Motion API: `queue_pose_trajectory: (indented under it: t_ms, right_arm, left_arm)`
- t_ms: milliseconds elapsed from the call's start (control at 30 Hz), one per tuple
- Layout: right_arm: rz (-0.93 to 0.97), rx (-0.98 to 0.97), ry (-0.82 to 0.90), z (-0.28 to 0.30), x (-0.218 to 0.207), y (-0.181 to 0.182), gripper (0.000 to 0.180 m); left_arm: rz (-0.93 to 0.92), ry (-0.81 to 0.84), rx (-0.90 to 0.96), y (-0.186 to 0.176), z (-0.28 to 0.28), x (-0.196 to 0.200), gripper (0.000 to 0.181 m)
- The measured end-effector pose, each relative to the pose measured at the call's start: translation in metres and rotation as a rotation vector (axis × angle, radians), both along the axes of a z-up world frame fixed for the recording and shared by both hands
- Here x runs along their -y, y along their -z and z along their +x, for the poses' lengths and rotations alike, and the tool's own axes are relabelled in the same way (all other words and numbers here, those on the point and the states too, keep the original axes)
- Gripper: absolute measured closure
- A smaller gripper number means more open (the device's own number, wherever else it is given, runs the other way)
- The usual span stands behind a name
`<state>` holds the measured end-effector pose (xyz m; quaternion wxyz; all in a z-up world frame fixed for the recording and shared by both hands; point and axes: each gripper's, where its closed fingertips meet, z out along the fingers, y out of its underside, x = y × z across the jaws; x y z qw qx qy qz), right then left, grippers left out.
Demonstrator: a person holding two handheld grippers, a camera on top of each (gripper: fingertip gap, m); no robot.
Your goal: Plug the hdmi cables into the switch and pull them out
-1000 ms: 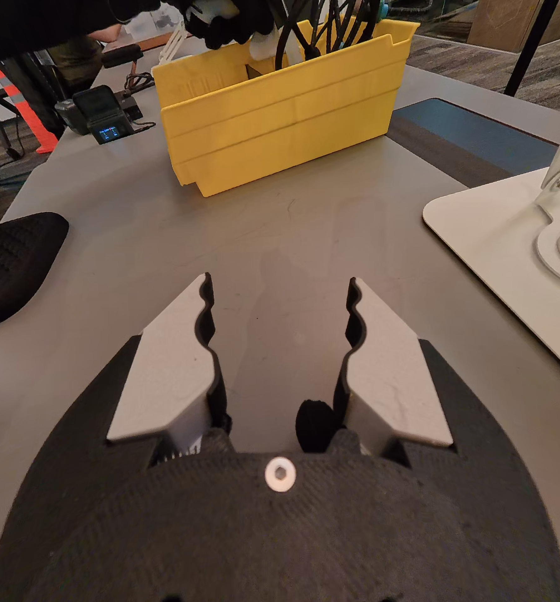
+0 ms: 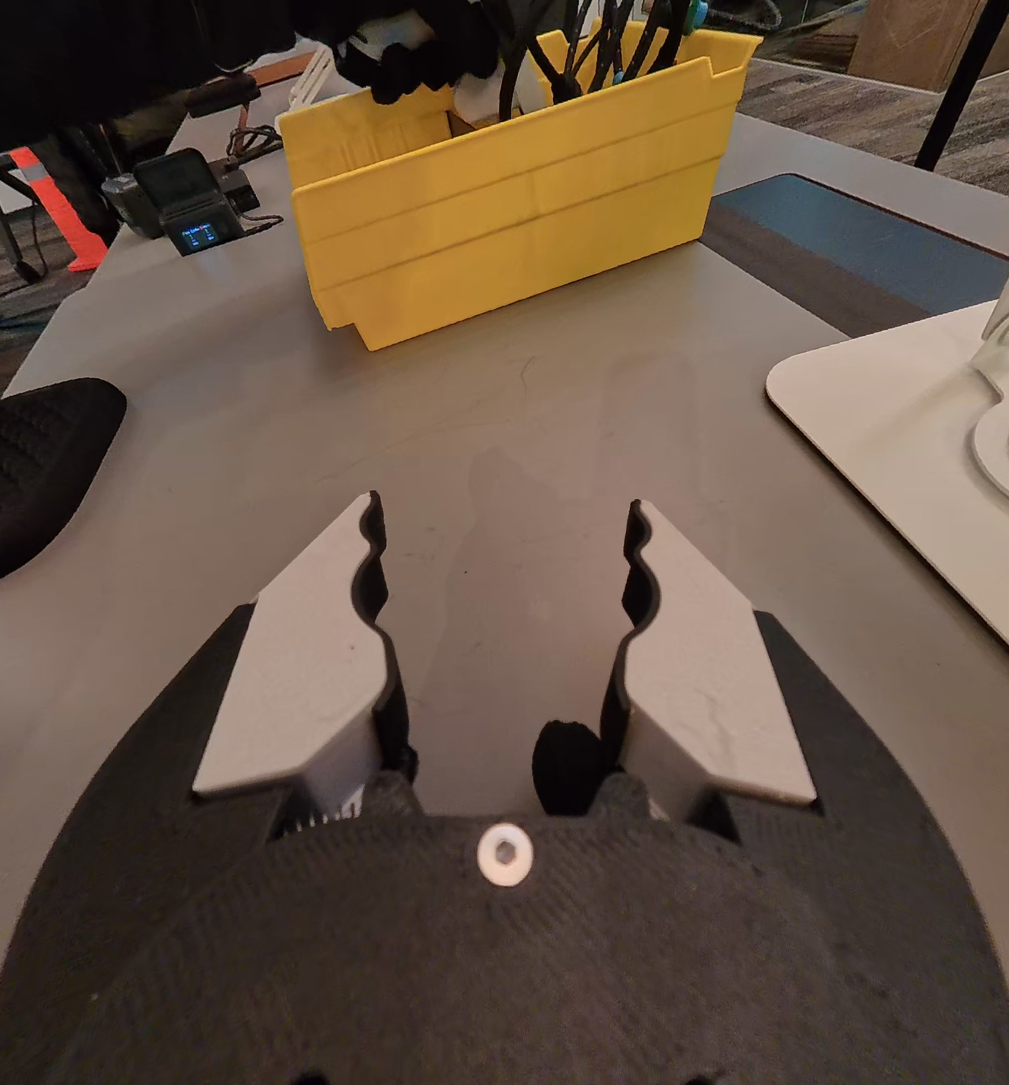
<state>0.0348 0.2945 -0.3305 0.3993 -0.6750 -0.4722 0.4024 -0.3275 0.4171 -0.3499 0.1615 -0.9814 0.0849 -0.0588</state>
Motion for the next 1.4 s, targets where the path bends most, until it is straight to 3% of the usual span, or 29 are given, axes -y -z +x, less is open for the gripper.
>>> queue_pose_trajectory:
  t_ms: [533, 1000, 1400]
  right_arm:
    - [-0.002, 0.001, -0.001, 0.000, 0.000, 0.000, 0.099]
    - [0.002, 0.004, -0.002, 0.000, 0.000, 0.000, 0.099]
    - [0.005, 0.009, -0.003, -0.001, 0.000, 0.001, 0.099]
  left_arm:
    - [0.242, 0.022, -0.202, -0.063, -0.016, 0.009, 0.144]
    - [0.312, 0.096, -0.579, -0.126, -0.040, 0.024, 0.145]
    - [0.455, 0.102, -0.609, -0.188, -0.028, 0.055, 0.146]
